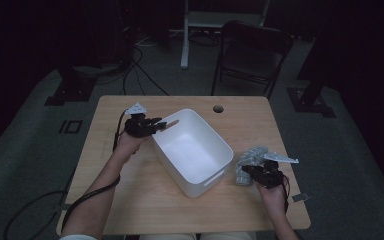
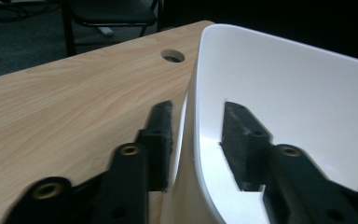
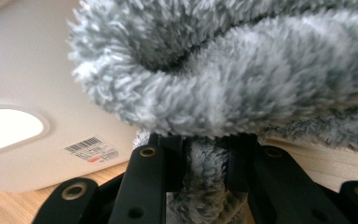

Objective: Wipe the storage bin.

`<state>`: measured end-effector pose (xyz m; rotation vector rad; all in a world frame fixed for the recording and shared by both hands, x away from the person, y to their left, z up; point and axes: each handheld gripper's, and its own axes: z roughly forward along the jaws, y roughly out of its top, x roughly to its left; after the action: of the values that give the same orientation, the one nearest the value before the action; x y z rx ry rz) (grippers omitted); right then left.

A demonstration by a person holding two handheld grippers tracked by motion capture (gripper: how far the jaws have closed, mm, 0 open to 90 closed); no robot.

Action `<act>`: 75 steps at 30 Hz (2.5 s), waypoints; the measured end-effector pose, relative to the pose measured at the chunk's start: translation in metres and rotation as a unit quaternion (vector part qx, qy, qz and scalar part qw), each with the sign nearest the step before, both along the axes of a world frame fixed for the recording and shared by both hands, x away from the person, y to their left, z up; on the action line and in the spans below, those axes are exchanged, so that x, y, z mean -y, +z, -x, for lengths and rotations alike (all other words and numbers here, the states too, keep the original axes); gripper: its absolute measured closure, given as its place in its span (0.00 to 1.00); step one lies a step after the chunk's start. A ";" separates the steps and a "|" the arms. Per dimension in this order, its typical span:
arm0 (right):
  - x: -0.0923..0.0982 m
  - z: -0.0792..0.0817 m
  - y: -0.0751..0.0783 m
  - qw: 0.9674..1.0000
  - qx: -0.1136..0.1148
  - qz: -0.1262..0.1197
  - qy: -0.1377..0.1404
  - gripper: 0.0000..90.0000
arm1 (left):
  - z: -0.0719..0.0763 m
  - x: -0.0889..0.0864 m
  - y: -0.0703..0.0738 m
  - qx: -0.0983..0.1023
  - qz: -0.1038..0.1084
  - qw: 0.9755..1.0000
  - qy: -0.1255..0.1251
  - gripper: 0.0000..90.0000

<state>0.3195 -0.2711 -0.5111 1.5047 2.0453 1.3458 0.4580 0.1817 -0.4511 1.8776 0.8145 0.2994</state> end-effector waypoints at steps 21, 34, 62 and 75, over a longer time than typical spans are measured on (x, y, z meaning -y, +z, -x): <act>-0.002 0.000 0.000 1.000 -0.002 0.001 0.004 0.82 | 0.023 -0.010 -0.001 0.026 -0.040 0.997 0.063 0.96; -0.006 0.000 -0.001 1.000 -0.004 0.004 0.011 0.82 | 0.041 -0.038 -0.001 0.019 -0.039 0.989 0.142 0.96; -0.075 -0.009 0.051 0.991 0.077 -0.017 0.106 0.82 | 0.048 -0.042 -0.004 0.033 -0.033 0.988 0.149 0.96; -0.082 -0.018 0.016 0.996 0.033 0.017 0.087 0.82 | 0.046 -0.044 -0.004 0.035 -0.031 0.991 0.126 0.95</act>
<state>0.3379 -0.1894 -0.4954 1.2763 2.1888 1.3942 0.4115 0.2259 -0.4554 1.8121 1.0062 0.5499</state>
